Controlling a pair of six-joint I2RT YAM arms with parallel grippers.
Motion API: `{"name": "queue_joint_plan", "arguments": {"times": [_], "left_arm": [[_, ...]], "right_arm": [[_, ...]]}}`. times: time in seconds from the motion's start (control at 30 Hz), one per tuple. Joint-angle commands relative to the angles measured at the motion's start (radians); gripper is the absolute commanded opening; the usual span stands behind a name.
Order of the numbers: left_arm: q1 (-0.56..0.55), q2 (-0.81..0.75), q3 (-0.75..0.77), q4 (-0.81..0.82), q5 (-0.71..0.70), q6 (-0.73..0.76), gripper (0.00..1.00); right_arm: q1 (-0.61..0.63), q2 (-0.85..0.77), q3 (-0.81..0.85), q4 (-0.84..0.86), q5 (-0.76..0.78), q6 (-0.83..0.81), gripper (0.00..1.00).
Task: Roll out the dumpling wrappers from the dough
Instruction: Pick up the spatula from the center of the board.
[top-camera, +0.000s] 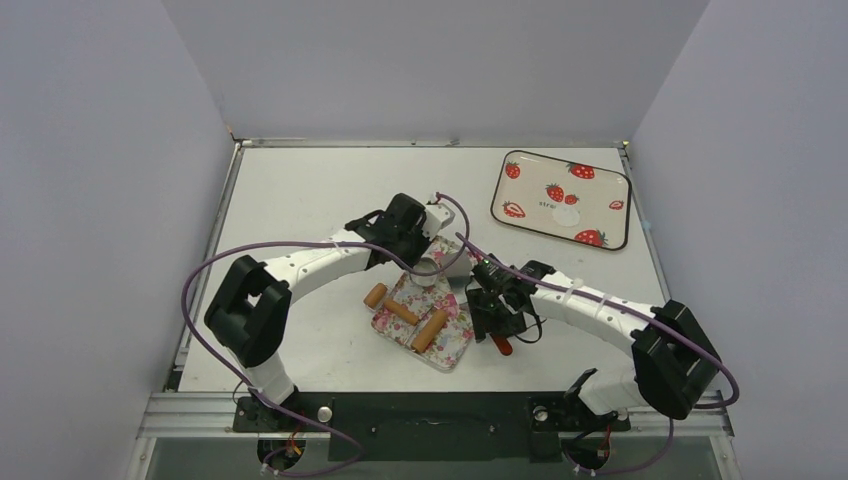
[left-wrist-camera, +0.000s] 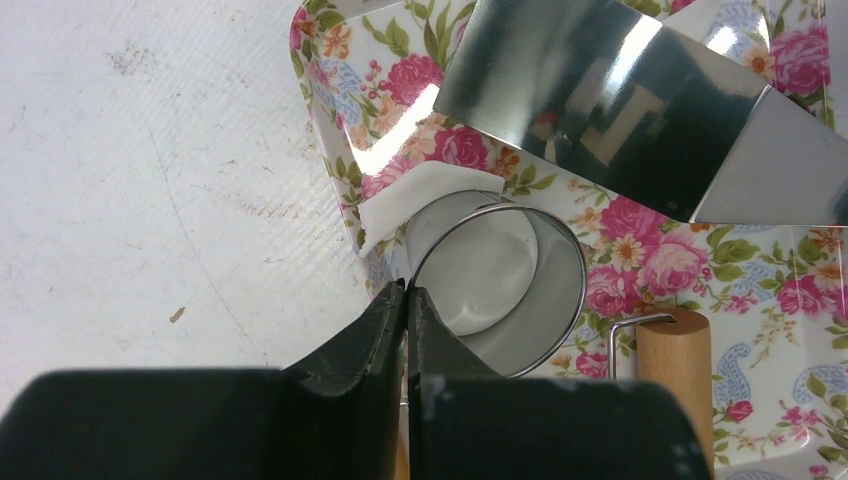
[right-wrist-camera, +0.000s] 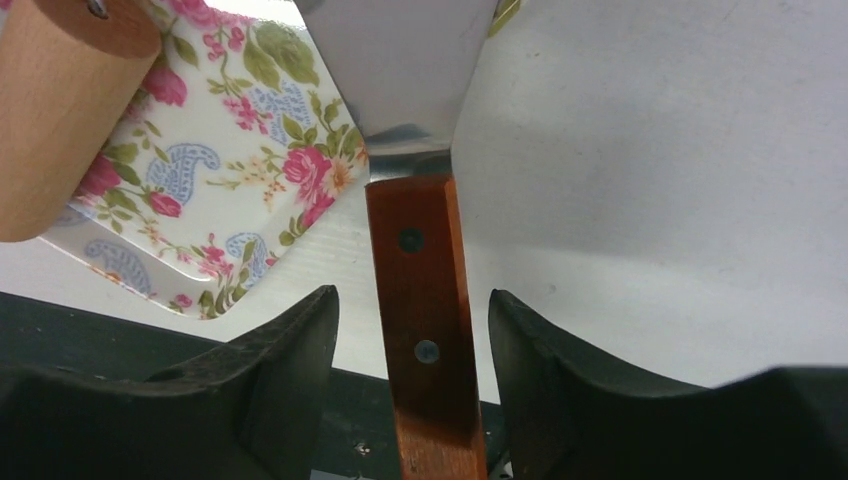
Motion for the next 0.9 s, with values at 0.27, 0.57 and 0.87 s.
{"name": "queue_joint_plan", "arguments": {"times": [0.27, 0.57, 0.87], "left_arm": [[0.001, -0.013, -0.043, 0.115, -0.017, -0.087, 0.00], [-0.003, -0.015, -0.009, 0.155, -0.151, -0.051, 0.00], [-0.026, -0.057, -0.011, 0.252, -0.250, 0.094, 0.00]], "right_arm": [[0.009, 0.052, -0.018, 0.107, -0.016, 0.005, 0.10], [0.046, -0.060, 0.147, -0.070, -0.085, -0.031, 0.00], [0.025, -0.166, 0.216, -0.206, -0.291, 0.025, 0.00]]}}
